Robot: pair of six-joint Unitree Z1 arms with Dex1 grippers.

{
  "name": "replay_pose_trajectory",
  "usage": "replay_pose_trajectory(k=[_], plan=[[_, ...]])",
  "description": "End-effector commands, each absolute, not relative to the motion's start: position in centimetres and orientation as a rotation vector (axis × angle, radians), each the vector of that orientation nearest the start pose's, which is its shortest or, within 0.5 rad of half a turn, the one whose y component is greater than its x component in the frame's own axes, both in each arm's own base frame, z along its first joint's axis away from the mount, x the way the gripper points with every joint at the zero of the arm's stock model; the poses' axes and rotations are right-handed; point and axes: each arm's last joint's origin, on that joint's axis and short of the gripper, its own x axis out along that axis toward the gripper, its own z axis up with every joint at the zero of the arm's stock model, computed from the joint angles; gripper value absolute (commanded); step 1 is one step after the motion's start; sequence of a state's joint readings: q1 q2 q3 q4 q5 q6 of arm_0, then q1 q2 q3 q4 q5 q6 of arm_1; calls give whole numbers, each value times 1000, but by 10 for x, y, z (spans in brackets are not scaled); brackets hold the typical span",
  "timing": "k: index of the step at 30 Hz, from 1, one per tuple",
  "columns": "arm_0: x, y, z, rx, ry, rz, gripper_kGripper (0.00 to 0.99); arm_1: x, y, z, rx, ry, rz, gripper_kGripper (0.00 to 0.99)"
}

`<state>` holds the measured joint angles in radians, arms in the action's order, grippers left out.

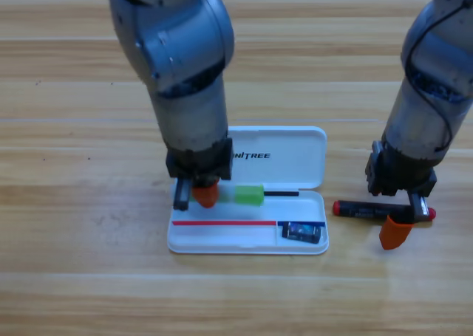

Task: Clean up eraser and pencils

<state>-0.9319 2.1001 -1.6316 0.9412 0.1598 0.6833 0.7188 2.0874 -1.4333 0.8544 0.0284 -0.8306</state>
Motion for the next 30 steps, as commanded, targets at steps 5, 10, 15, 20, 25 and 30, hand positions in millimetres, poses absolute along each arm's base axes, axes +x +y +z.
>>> replay_pose_trajectory(k=[5,10,15,20,25,30], plan=[[253,-349,208,1306,1067,-1096,0,311,246,156,-1191,1248,1195,736],[254,-352,204,1296,1079,-1092,0,310,247,151,-1176,1242,1254,224],[252,-352,202,1284,1094,-1094,0,311,249,146,-1177,1235,1293,0],[250,-352,202,1276,1107,-1099,0,312,250,144,-1192,1237,1294,0],[248,-352,206,1269,1109,-1098,0,312,249,147,-1191,1229,1287,0],[246,-351,205,1265,1125,-1096,0,312,249,149,-1192,1226,1285,0]])
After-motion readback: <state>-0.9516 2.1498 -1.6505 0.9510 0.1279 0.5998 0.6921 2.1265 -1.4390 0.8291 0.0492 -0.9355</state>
